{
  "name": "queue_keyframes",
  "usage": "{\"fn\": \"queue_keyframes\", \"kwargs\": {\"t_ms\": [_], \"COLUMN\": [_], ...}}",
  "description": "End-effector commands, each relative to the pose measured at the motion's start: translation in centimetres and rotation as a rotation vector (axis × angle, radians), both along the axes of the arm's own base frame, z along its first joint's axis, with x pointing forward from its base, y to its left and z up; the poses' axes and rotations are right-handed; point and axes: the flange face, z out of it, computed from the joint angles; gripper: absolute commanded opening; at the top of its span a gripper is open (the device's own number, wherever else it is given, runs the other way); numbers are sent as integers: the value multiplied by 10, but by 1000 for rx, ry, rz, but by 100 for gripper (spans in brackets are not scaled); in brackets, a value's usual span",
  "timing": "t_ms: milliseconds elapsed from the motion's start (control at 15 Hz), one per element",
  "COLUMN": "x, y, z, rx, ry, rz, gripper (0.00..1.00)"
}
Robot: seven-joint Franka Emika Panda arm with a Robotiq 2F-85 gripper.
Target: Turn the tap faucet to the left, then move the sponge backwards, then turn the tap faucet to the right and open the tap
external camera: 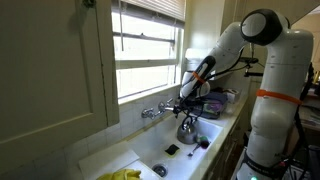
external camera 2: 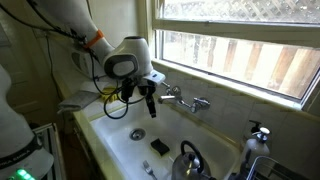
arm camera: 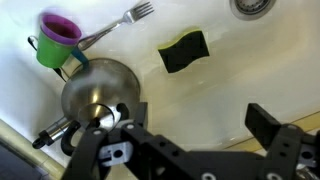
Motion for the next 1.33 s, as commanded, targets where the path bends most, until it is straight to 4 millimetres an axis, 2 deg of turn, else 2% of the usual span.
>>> {"fn": "queue_keyframes", "kwargs": {"t_ms": [0, 200, 600, 733, 1000, 1267], "x": [-29, -32, -14, -1, 38, 83], "y": [-10, -14, 10, 18, 38, 61], "z": [24, 44, 85, 96, 117, 120], "rx": [32, 51, 185, 220, 268, 287], "ry": [-25, -85, -144, -146, -137, -120], "rz": [-1, -30, -81, -95, -101, -107], "gripper": [100, 100, 100, 100, 100, 100]}}
